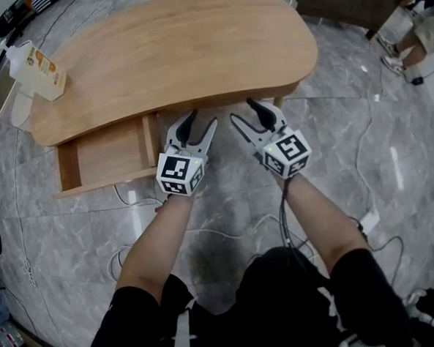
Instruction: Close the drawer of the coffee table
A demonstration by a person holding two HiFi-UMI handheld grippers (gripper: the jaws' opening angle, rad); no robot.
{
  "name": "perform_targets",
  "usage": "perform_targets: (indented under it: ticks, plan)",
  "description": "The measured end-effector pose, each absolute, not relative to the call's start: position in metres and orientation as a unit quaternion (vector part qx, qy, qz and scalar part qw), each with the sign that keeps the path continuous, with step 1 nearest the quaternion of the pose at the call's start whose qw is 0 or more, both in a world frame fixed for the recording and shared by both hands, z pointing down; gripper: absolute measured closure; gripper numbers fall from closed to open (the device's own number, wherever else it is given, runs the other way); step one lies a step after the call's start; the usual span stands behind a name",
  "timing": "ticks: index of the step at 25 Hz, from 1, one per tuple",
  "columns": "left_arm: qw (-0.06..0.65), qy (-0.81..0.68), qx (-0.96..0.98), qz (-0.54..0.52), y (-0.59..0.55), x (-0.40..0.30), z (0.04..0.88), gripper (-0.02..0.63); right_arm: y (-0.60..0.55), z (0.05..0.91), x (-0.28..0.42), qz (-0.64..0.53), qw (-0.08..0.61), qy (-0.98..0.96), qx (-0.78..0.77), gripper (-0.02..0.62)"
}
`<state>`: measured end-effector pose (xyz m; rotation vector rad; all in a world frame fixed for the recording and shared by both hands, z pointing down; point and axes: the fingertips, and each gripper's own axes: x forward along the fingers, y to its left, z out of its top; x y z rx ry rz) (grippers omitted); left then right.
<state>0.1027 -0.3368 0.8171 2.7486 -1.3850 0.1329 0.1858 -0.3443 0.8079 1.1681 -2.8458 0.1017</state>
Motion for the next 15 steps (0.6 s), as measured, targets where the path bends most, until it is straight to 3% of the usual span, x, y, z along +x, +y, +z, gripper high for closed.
perform_targets:
  ticks: [15]
  plan:
    - [-0.003,-0.354,0.935,0.012,-0.246,0.094,0.747,0.403,-0.247,0.761,0.159,0.034,0.004,-0.942,0.333,0.362]
